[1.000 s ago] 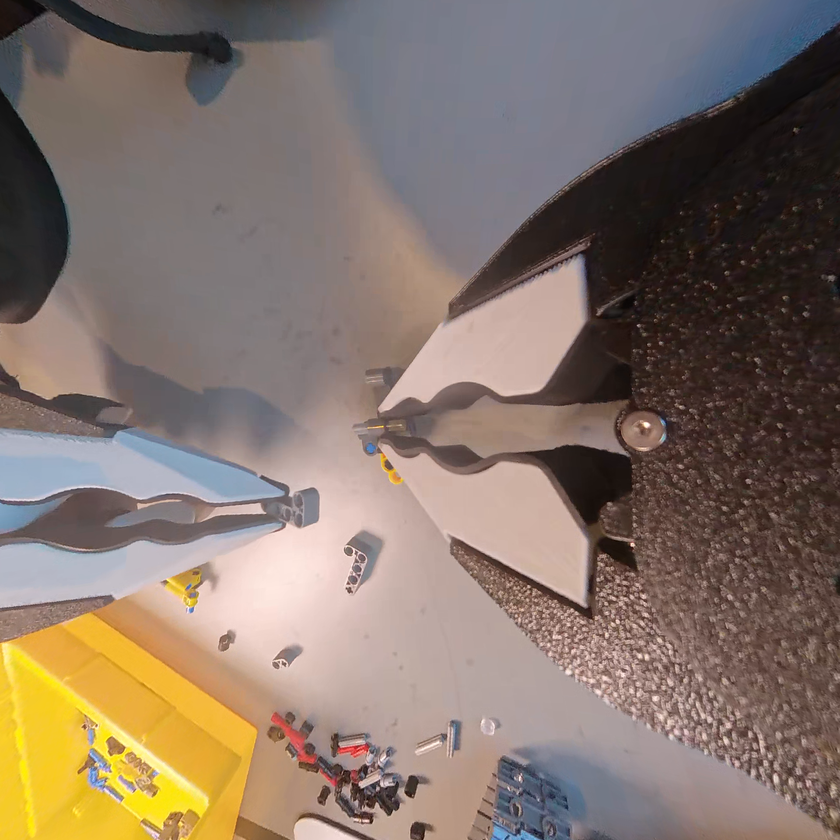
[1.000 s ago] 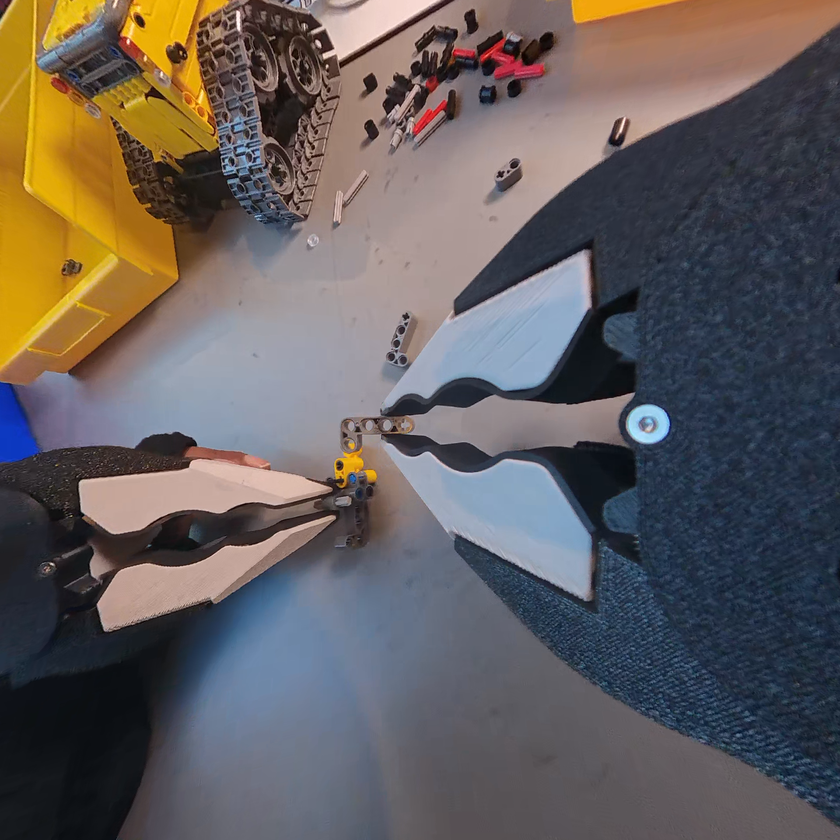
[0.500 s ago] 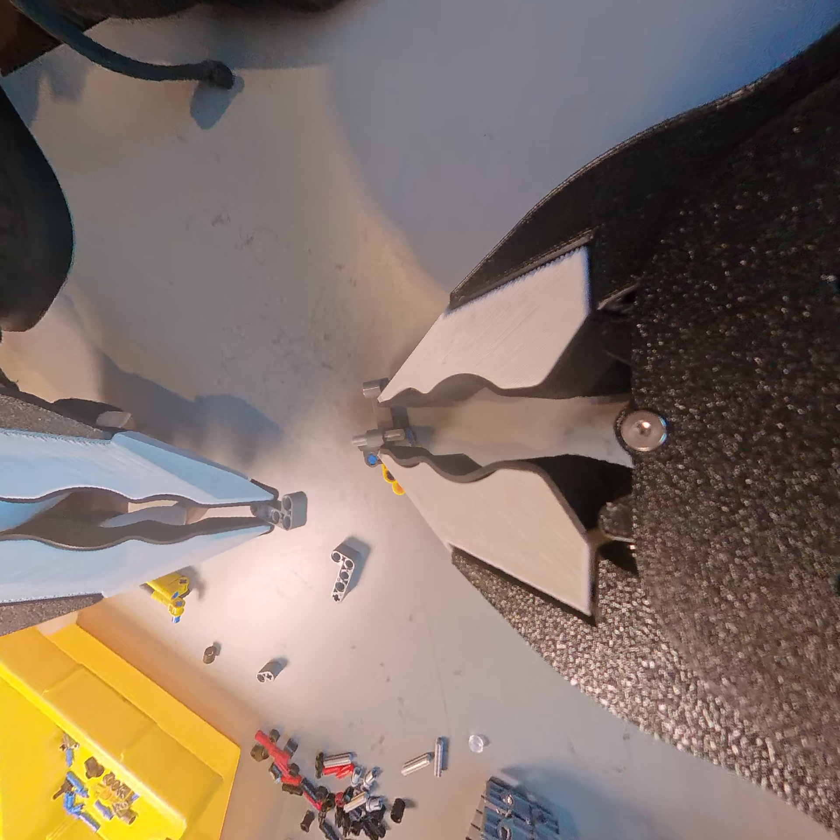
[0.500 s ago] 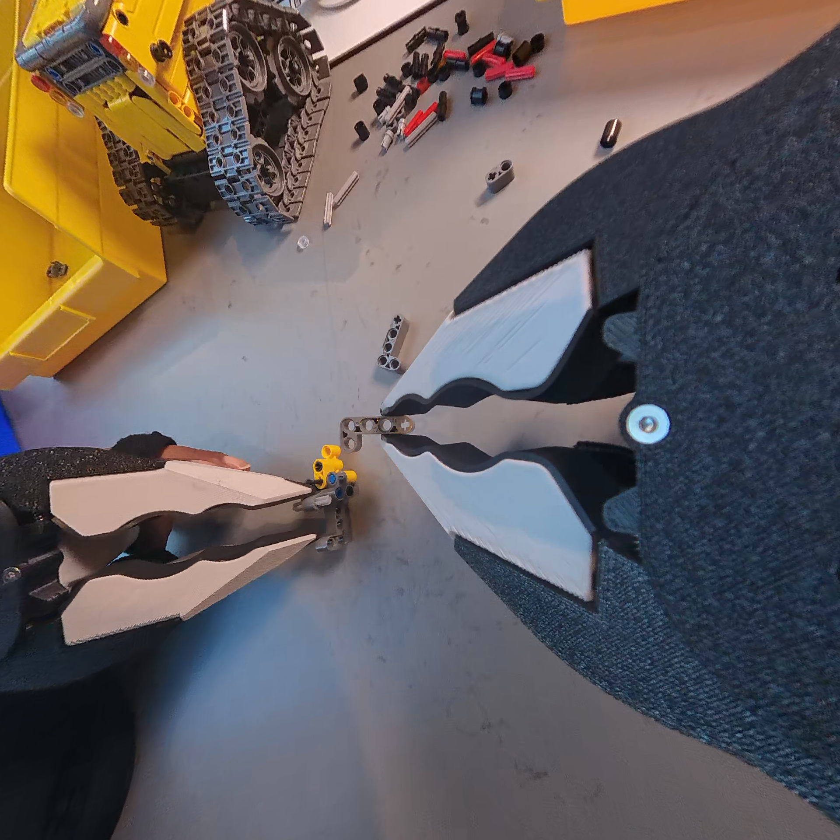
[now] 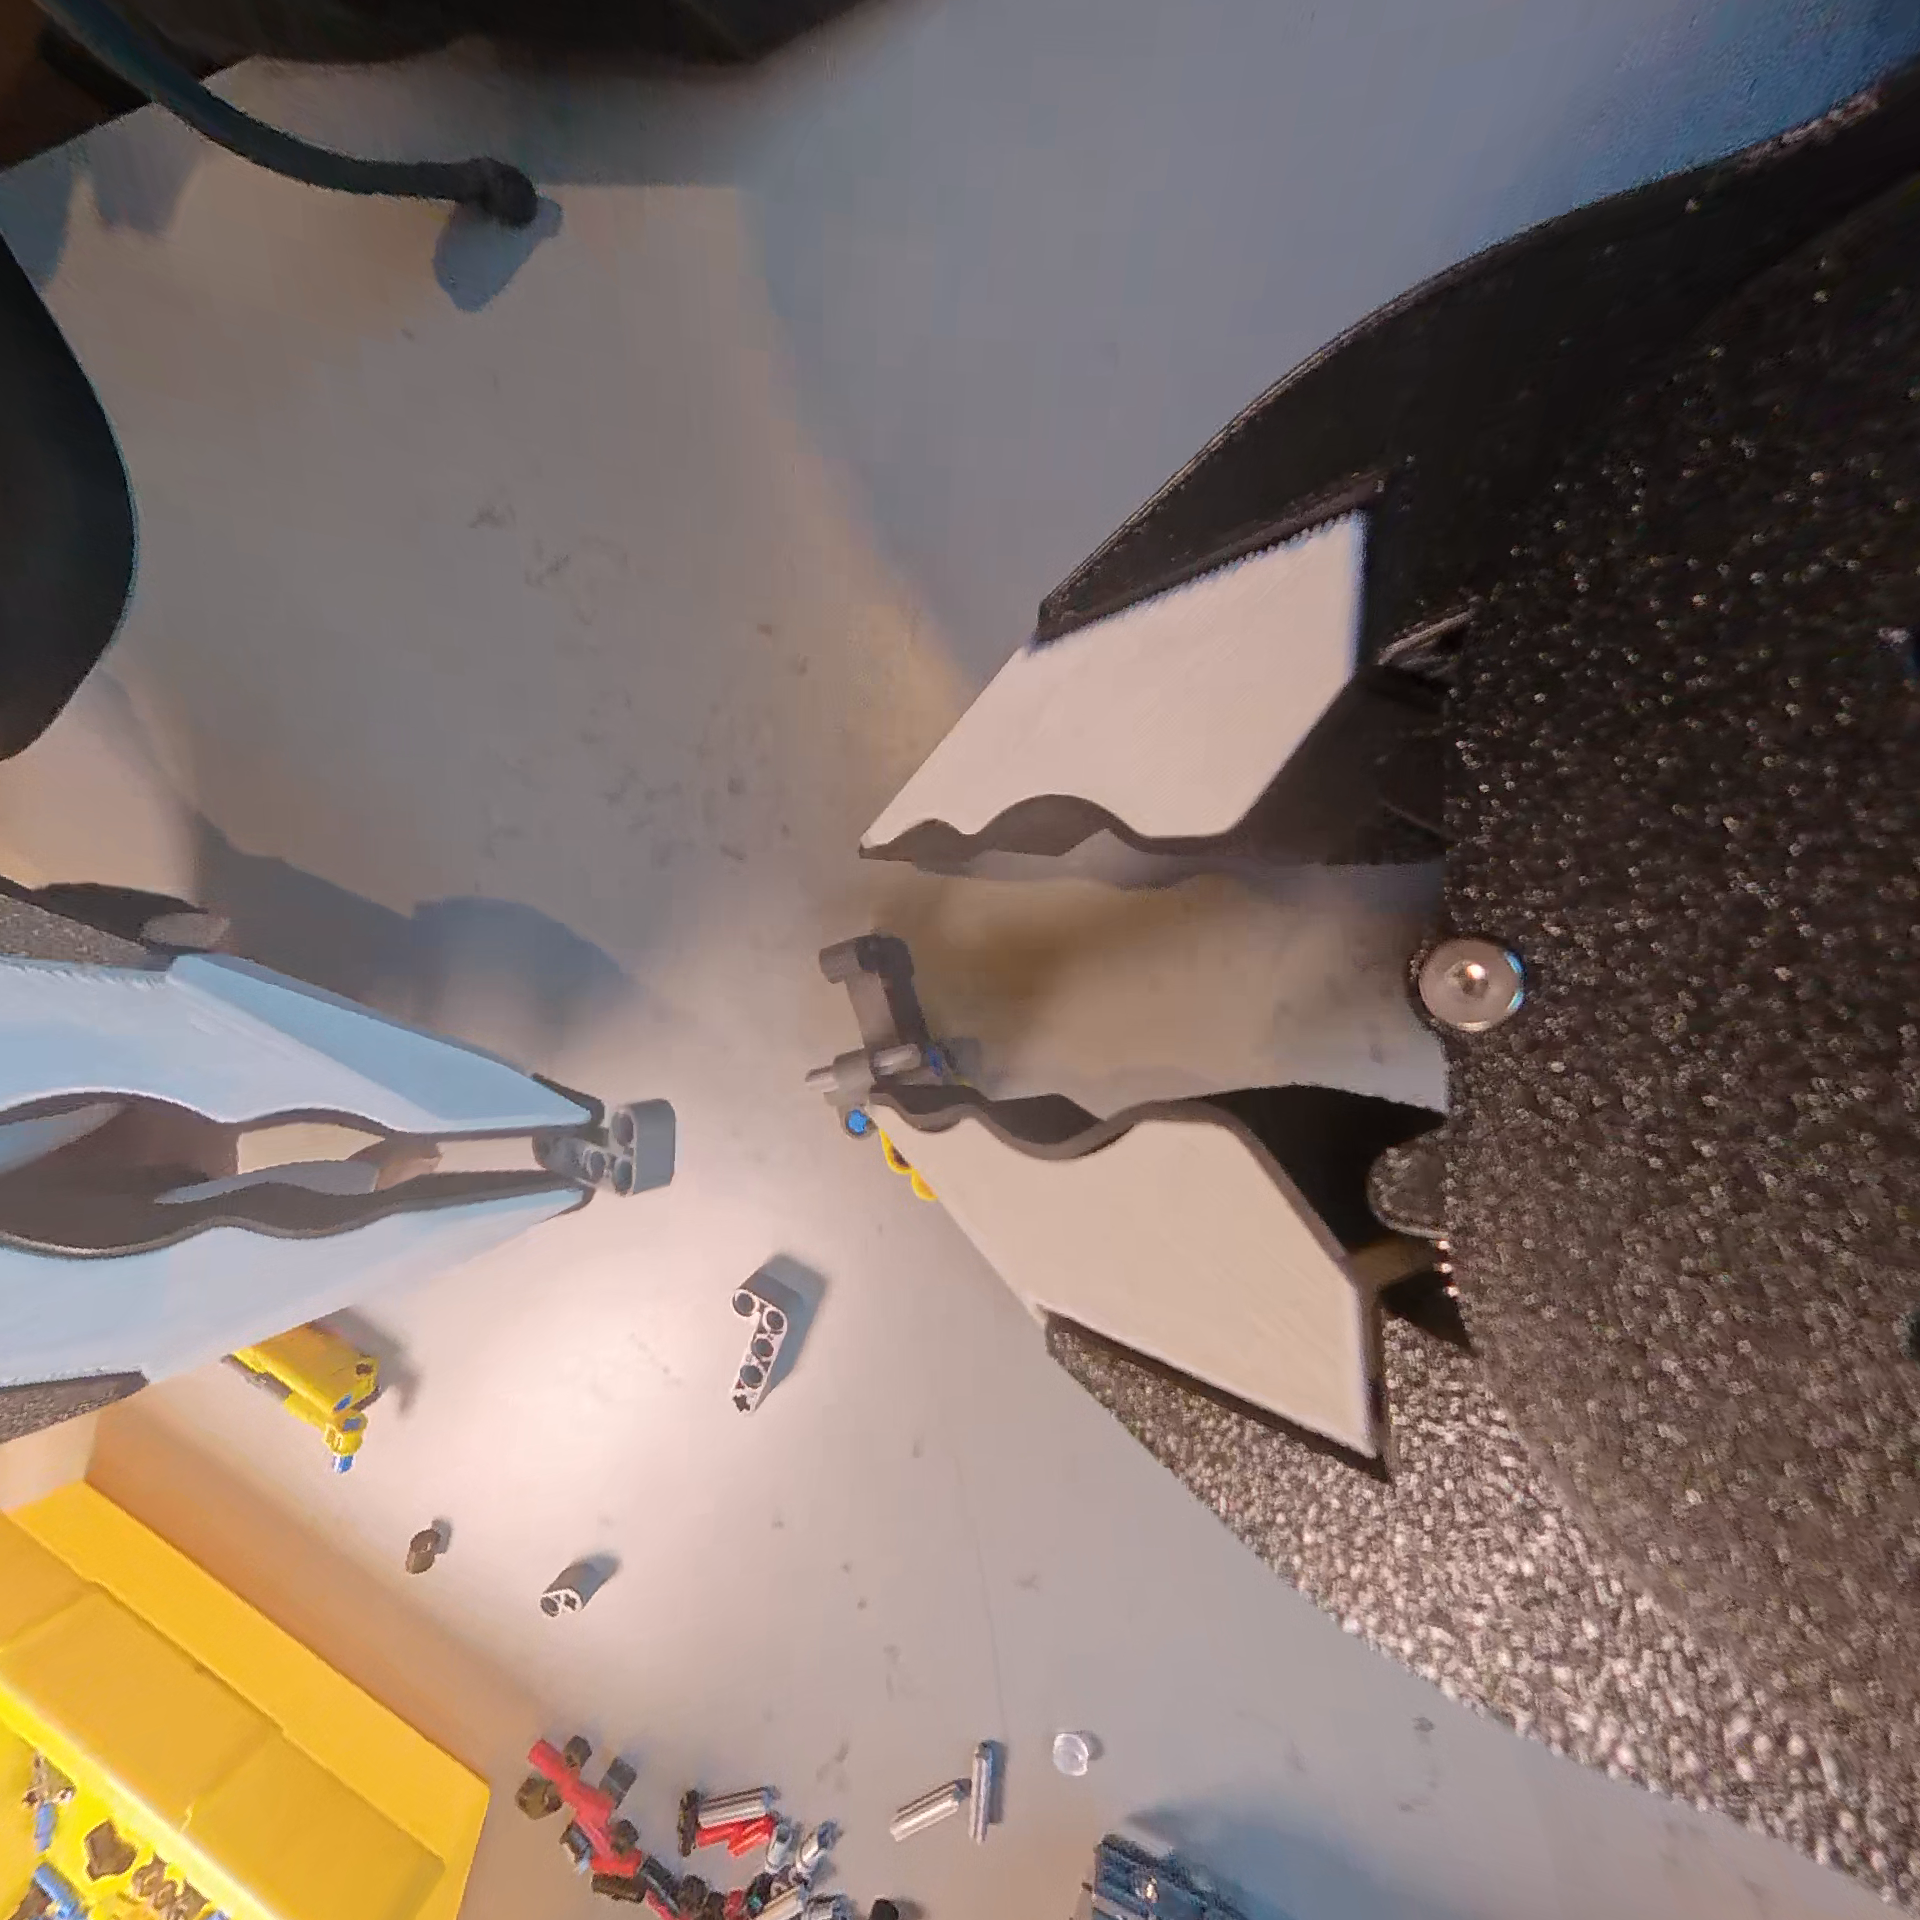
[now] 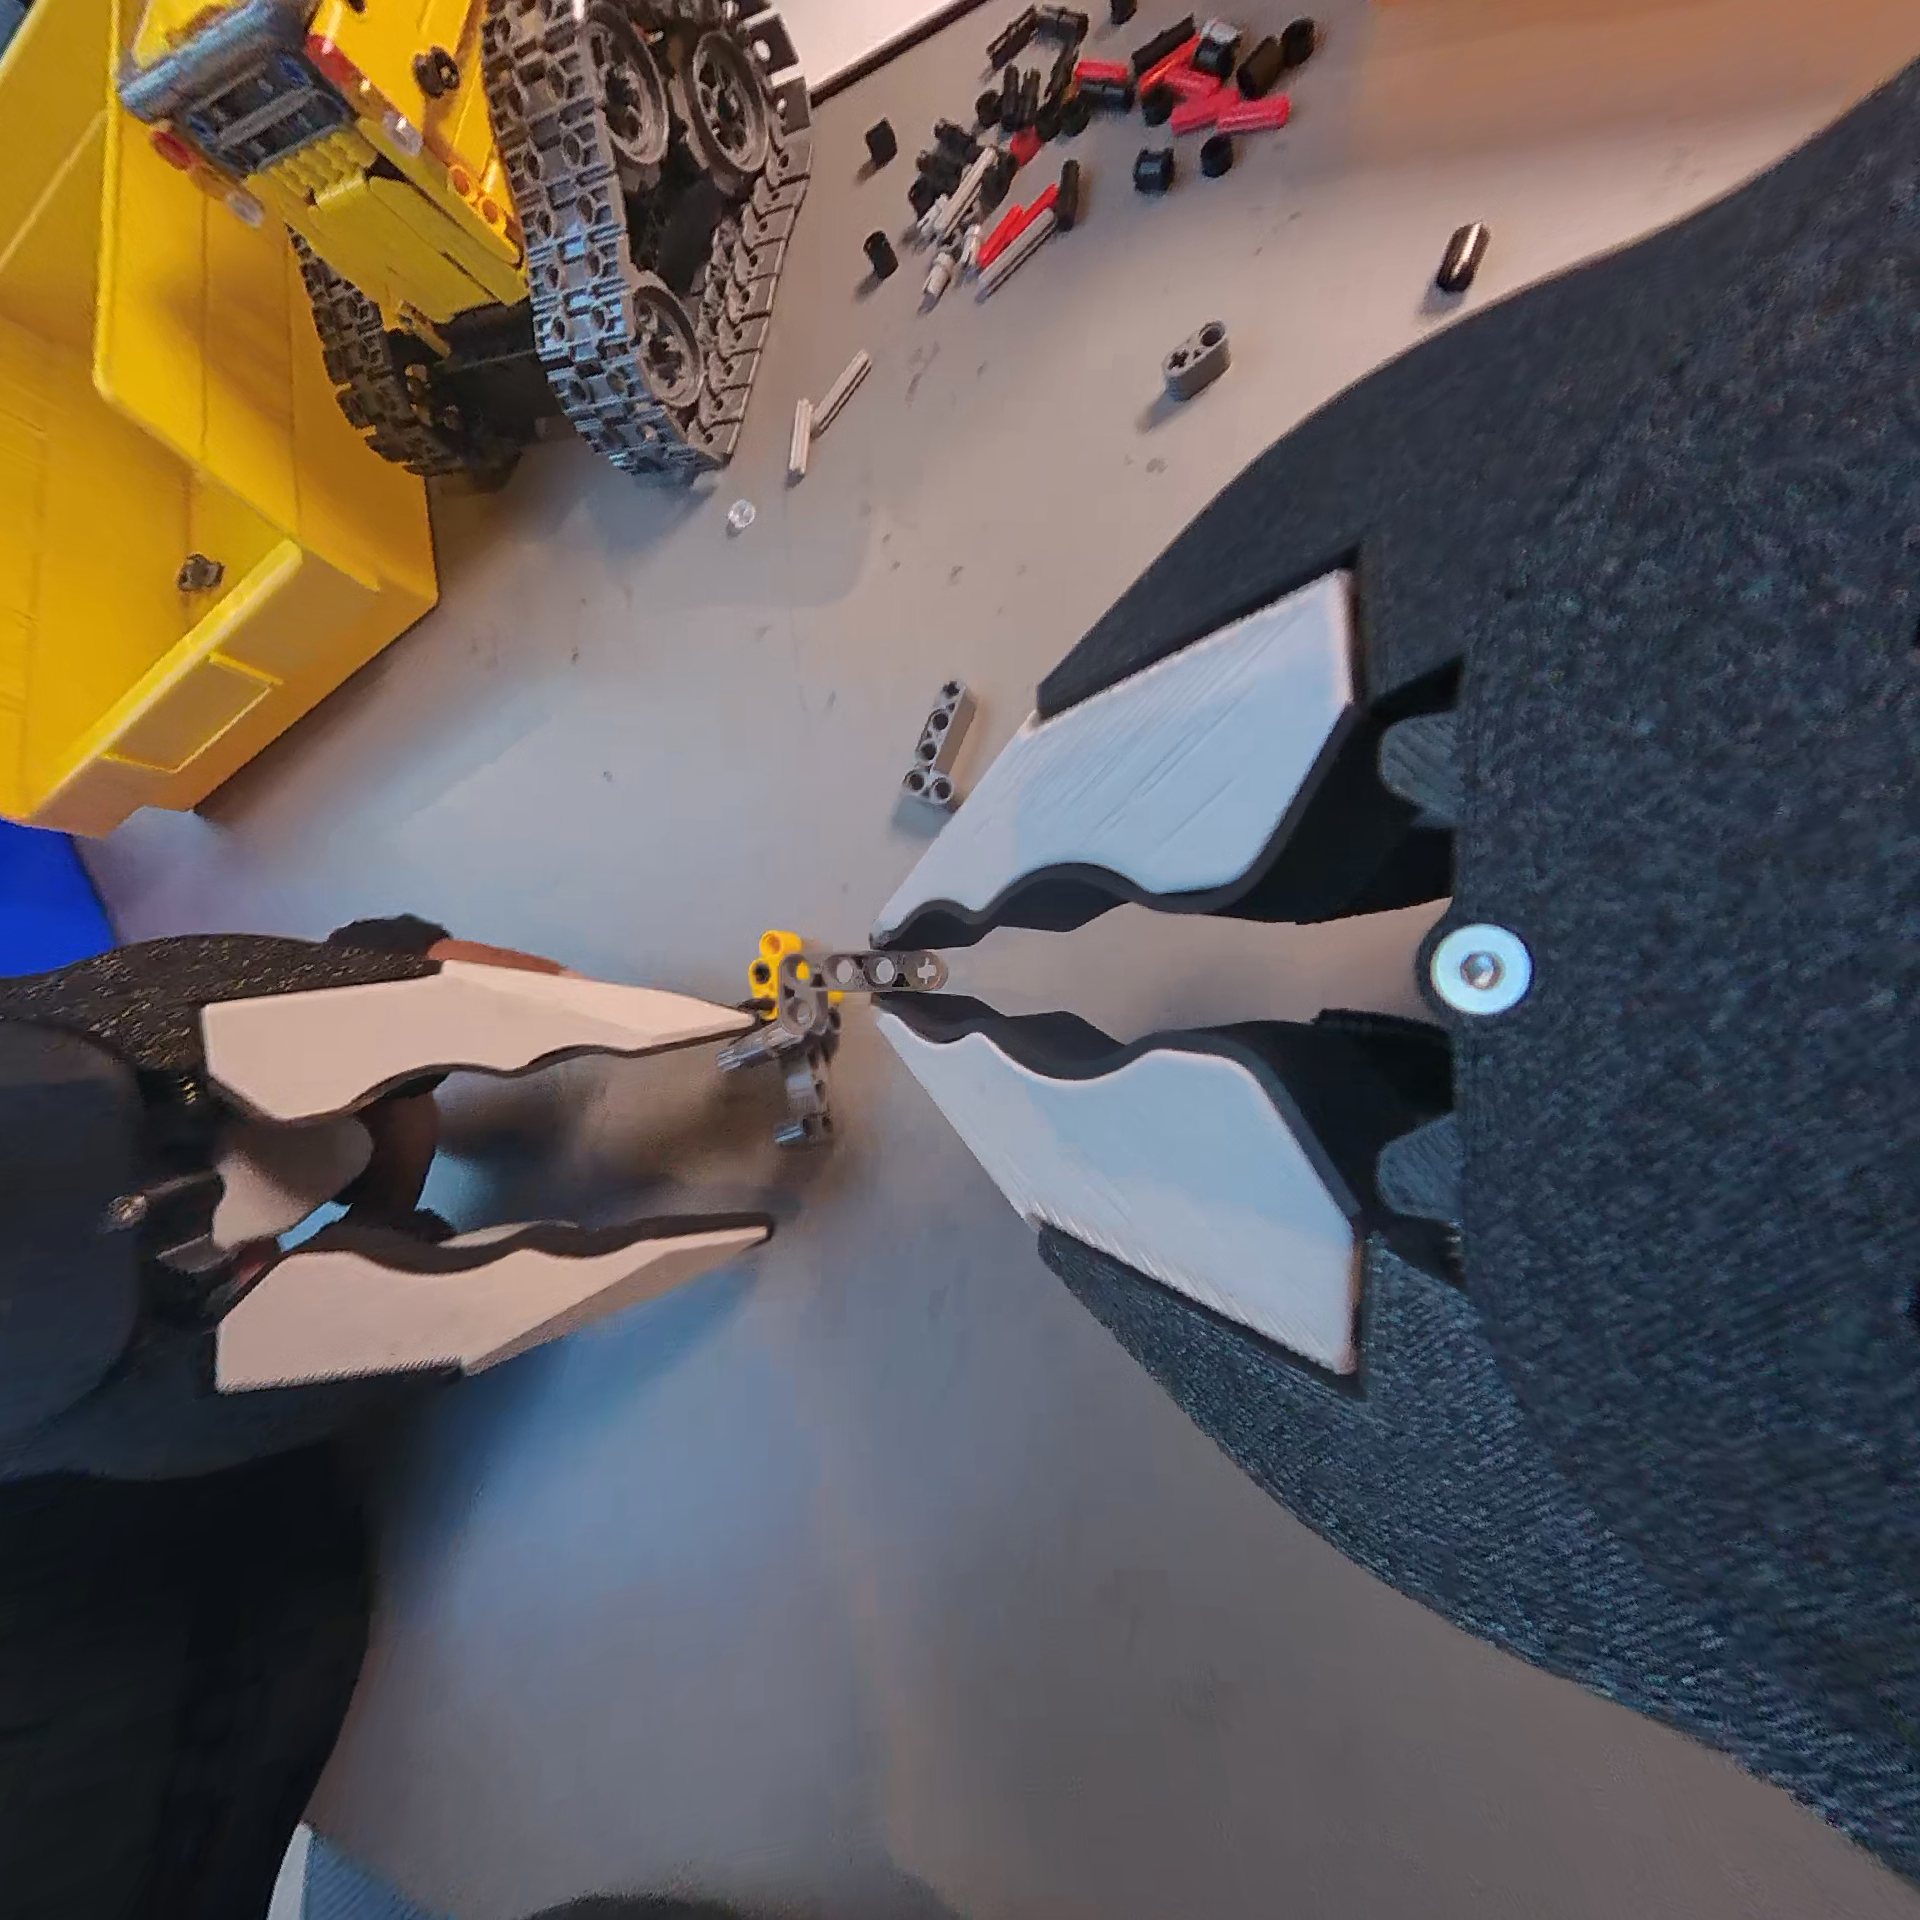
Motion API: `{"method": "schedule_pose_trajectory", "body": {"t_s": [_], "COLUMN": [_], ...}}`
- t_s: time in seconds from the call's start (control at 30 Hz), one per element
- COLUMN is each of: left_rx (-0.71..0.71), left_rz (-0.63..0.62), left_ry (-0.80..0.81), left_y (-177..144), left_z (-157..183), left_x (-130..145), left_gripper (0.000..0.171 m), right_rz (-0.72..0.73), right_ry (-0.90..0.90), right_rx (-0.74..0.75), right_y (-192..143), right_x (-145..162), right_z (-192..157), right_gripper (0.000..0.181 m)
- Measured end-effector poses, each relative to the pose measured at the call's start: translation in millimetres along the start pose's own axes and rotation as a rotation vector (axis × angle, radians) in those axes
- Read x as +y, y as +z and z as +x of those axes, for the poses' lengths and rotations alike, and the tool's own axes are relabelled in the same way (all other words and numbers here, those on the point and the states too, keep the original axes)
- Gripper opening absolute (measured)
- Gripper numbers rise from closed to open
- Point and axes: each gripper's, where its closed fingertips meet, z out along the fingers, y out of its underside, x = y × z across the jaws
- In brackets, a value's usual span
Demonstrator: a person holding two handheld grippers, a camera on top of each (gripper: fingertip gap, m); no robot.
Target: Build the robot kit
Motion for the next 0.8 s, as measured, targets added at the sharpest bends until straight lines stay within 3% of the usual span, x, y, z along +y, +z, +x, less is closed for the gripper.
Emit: {"method": "schedule_pose_trajectory", "body": {"t_s": [0.1, 0.33, 0.43, 0.67, 0.8], "left_rx": [-0.008, -0.021, -0.016, -0.010, 0.007], "left_rz": [0.018, 0.021, 0.025, 0.035, 0.062], "left_ry": [0.006, 0.018, 0.035, 0.065, 0.052], "left_y": [-1, 0, 1, 3, 1], "left_z": [-1, -3, 0, 4, 5], "left_x": [-3, -1, -3, -4, -6], "left_gripper": [0.040, 0.014, 0.017, 0.020, 0.017], "right_rz": [0.010, 0.013, -0.002, -0.174, -0.158], "right_ry": [-0.019, -0.013, -0.019, -0.145, -0.129], "right_rx": [-0.020, -0.029, -0.017, -0.007, -0.015], "right_y": [0, 2, 11, 29, 29], "right_x": [-4, -5, -9, 12, 10], "right_z": [-7, -9, -14, -25, -26], "right_gripper": [0.008, 0.008, 0.008, 0.007, 0.007]}}
